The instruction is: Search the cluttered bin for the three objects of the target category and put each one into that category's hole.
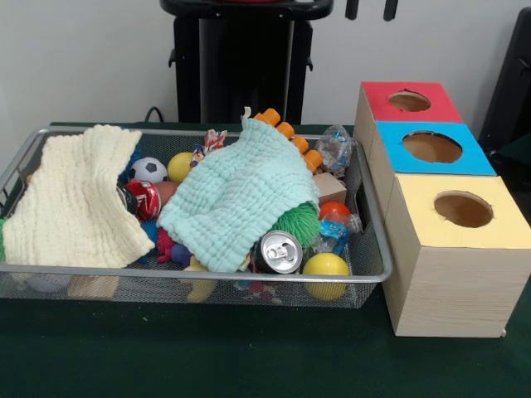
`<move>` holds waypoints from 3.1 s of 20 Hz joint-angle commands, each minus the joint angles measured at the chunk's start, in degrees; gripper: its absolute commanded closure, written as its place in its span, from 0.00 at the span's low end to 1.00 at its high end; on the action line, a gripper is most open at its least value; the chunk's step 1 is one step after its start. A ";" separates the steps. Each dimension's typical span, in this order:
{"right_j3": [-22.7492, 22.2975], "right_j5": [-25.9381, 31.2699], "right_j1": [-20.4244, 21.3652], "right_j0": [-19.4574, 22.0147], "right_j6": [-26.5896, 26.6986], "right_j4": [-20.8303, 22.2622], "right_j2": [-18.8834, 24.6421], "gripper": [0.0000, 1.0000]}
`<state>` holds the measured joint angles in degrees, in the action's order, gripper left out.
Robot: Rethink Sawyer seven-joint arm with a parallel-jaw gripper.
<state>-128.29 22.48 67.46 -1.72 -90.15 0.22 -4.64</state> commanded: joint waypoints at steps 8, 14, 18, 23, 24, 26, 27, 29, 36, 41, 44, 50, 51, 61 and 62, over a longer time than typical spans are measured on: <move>-5.02 -17.10 -16.24 -1.13 -12.53 1.24 -1.27 0.00; -5.45 -22.20 -20.35 -4.83 -14.01 0.05 -3.88 0.00; -5.12 -26.93 -25.02 -6.70 -15.37 -1.01 -4.37 0.00; -5.26 -29.25 -26.55 -7.35 -15.70 -2.05 -4.85 0.00; -5.25 -29.52 -26.80 -7.43 -15.75 -2.20 -4.84 0.00; -5.45 -28.94 -25.99 -7.37 -15.35 -2.58 -4.95 0.00; -5.83 -27.67 -24.34 -7.04 -14.81 -2.57 -5.20 0.00; -5.98 -26.92 -23.48 -6.88 -14.38 -2.76 -5.28 0.00; -6.39 -27.73 -24.07 -5.86 -13.91 -2.43 -4.52 0.00; -6.50 -28.80 -24.98 -5.03 -13.67 -1.61 -4.38 0.00; -6.03 -27.28 -23.42 -4.82 -13.37 -2.15 -5.09 0.00; -4.87 -21.07 -19.26 -2.86 -10.99 -2.01 -4.89 0.00; -4.75 -22.09 -19.98 -2.66 -10.95 -1.68 -4.93 0.00; -2.77 -18.58 -19.14 -2.20 -10.10 -2.46 -5.74 0.00; -2.72 -18.80 -19.30 -2.15 -10.13 -2.39 -5.72 0.00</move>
<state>-133.42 -3.33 48.51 -5.41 -90.51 -0.20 -11.30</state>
